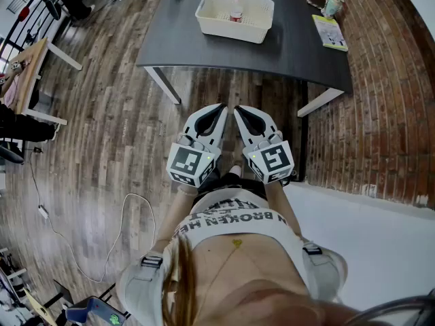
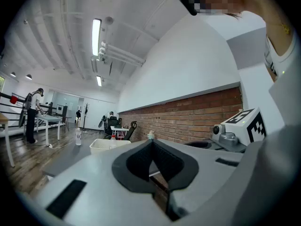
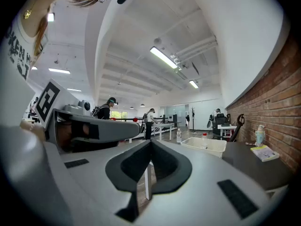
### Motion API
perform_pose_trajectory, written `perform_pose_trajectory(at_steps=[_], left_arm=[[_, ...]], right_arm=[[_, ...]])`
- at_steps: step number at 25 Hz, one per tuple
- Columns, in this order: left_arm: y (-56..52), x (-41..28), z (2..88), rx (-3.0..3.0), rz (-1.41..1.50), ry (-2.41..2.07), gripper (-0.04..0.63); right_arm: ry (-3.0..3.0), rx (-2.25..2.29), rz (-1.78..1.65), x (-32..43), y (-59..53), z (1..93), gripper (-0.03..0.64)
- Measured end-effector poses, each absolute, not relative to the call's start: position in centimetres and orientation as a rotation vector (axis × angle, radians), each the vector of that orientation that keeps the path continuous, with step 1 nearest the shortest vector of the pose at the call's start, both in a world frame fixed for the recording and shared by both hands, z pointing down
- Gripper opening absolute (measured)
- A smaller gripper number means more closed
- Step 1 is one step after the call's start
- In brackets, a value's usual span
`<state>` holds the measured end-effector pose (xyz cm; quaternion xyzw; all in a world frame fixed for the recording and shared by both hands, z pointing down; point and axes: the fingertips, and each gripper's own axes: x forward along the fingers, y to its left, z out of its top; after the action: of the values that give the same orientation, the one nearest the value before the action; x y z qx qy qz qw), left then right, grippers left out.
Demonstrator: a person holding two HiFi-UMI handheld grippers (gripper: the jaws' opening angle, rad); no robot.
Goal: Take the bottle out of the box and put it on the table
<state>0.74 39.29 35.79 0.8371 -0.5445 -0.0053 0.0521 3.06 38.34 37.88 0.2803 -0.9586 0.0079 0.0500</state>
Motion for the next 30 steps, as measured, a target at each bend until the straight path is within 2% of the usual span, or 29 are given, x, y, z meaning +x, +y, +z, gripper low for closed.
perform_pose_trajectory(at_steps=[16,30], left_arm=[[37.0,2.5,37.0,2.515,-0.033,-1.623,0.003],[30.5,-2.2,37.0,2.518,-0.085,-1.554,0.003]], right_arm=[[-2.937,0.869,0.063,4.9,35.8,38.5,0.009],[-2.928,0.88,0.066,-0.5,29.7,38.3,0.009]])
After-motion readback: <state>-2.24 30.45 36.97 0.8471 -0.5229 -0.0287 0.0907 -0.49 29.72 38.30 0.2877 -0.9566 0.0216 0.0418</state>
